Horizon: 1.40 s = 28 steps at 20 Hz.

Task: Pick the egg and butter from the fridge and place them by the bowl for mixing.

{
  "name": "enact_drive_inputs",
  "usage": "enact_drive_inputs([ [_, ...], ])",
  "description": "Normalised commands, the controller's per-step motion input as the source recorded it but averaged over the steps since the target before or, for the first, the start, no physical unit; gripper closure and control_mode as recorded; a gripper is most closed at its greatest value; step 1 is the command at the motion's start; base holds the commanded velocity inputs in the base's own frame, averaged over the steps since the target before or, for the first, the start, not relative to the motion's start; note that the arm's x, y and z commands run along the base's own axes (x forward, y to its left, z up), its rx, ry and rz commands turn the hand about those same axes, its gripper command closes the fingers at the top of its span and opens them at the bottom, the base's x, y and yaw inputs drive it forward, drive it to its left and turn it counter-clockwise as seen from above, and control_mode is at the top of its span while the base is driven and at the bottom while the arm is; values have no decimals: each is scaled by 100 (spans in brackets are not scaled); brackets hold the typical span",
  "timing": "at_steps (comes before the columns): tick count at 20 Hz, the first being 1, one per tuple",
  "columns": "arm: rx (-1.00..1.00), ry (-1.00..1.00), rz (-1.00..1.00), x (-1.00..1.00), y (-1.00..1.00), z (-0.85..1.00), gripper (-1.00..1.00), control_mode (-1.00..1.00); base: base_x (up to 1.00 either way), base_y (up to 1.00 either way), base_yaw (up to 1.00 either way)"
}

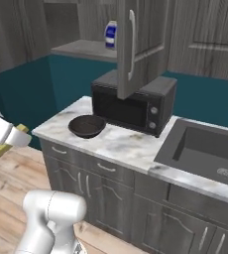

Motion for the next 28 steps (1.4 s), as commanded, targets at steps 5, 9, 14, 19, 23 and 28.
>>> enact_drive_inputs([
  [5,0,0,0,0,0,0,100,100,57,-11,-4],
  [9,0,0,0,0,0,0,100,100,40,21,-26],
  [14,0,0,0,0,0,0,100,100,55,76,-34],
  [19,0,0,0,0,0,0,100,100,44,11,-12],
  [23,0,0,0,0,0,0,100,100,15,-45,4],
  [28,0,0,0,0,0,0,100,100,2,-27,1],
])
